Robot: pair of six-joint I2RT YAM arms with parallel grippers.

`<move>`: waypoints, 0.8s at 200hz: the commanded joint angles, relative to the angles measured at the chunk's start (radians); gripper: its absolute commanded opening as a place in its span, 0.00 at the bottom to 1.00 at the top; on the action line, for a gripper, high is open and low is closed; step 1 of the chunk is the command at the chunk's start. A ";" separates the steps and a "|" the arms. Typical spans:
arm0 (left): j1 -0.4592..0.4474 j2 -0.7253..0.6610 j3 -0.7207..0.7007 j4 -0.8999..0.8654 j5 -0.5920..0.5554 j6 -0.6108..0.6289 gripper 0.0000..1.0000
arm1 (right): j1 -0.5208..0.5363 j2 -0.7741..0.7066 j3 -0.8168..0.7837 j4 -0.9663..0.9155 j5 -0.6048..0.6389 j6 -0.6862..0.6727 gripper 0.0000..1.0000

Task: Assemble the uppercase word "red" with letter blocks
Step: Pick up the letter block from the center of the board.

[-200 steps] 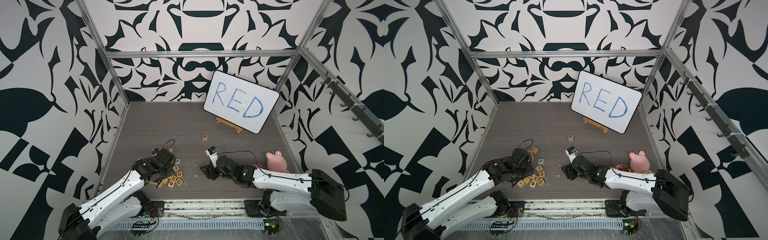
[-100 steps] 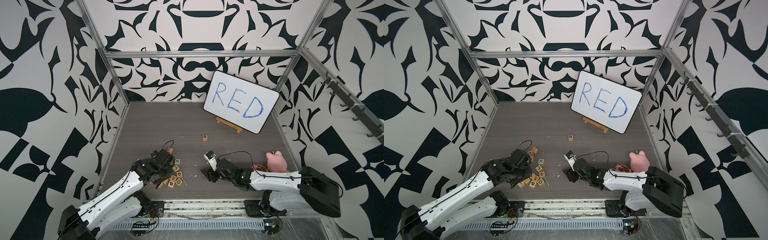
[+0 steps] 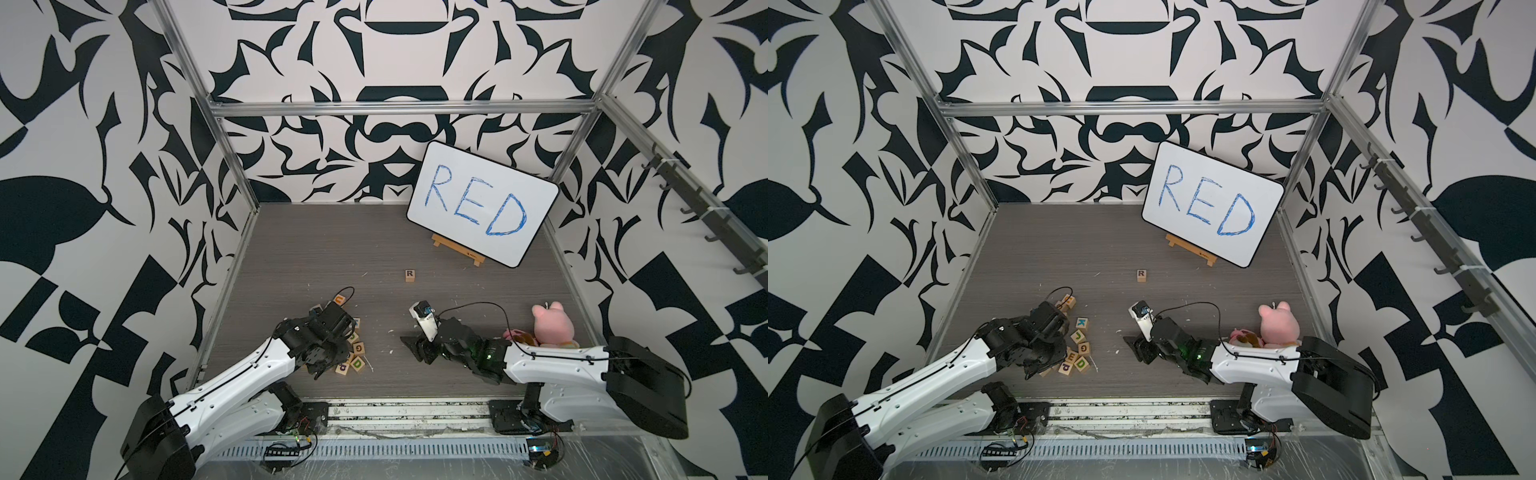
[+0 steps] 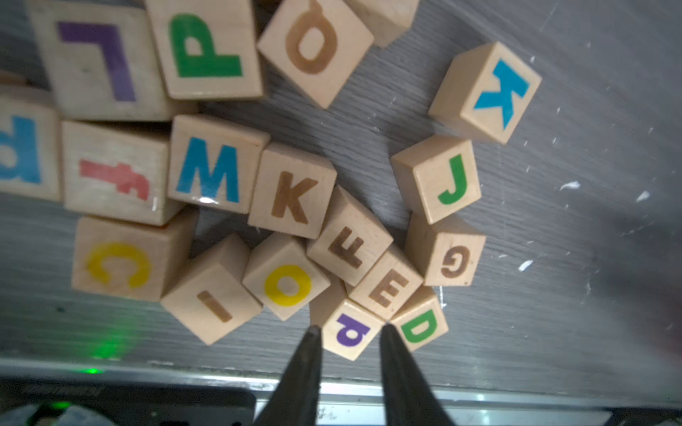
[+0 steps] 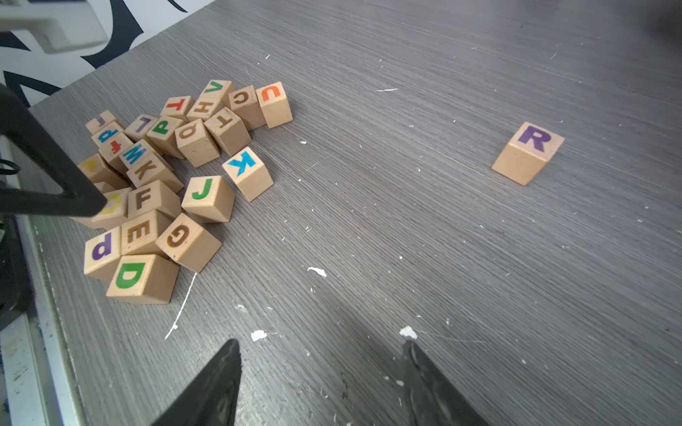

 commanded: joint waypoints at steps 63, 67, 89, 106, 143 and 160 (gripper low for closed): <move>-0.004 0.067 -0.020 0.107 0.032 0.055 0.39 | 0.002 -0.026 -0.001 0.025 0.025 -0.015 0.67; -0.004 0.072 -0.020 0.106 0.032 0.058 0.39 | 0.002 -0.025 -0.001 0.024 0.026 -0.015 0.67; -0.004 0.090 -0.024 0.108 0.024 0.071 0.39 | 0.002 -0.028 -0.003 0.024 0.026 -0.014 0.67; -0.004 0.094 -0.032 0.117 0.023 0.075 0.39 | 0.002 -0.028 -0.003 0.024 0.026 -0.014 0.68; -0.003 0.104 -0.034 0.118 0.012 0.096 0.41 | 0.002 -0.030 -0.002 0.024 0.026 -0.016 0.68; -0.004 0.118 -0.032 0.122 0.010 0.107 0.42 | 0.002 -0.030 -0.004 0.024 0.027 -0.018 0.68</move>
